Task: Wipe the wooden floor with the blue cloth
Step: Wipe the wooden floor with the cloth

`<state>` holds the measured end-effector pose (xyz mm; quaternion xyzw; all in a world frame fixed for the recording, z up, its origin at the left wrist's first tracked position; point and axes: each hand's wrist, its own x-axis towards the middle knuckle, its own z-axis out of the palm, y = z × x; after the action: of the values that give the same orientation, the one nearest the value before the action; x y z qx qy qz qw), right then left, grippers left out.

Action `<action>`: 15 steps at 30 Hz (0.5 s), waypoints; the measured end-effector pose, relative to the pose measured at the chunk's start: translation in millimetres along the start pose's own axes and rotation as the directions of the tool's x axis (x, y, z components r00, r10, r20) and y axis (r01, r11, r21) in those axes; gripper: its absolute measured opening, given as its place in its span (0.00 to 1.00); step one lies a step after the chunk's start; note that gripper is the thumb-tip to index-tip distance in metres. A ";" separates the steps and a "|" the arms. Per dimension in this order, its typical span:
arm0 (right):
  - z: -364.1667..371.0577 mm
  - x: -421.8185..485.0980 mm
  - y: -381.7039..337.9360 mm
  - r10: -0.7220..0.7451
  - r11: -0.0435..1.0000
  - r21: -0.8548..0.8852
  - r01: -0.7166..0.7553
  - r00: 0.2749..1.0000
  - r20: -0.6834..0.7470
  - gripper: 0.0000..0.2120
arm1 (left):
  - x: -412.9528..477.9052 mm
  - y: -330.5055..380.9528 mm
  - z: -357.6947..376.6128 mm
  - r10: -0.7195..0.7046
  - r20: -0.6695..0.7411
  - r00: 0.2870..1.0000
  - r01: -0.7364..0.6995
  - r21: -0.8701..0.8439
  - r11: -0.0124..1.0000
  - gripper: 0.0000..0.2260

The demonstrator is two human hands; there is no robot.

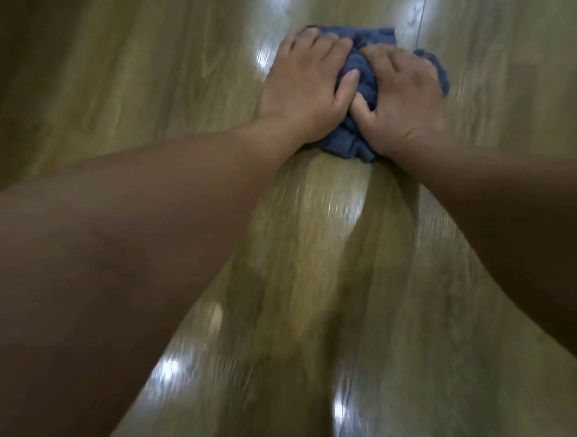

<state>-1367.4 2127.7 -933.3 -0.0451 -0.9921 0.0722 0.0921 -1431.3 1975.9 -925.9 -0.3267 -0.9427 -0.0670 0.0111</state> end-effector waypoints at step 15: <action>-44.1 -363.4 -196.0 -0.032 0.940 0.338 -0.041 0.978 0.208 0.33 | -428.7 29.9 -38.6 0.061 0.156 0.986 -0.028 -0.202 0.979 0.25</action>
<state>-1018.2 1903.1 -924.8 -0.0228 -0.9686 0.2474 -0.0072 -1076.7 1730.5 -911.8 -0.3516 -0.9215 -0.1339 -0.0966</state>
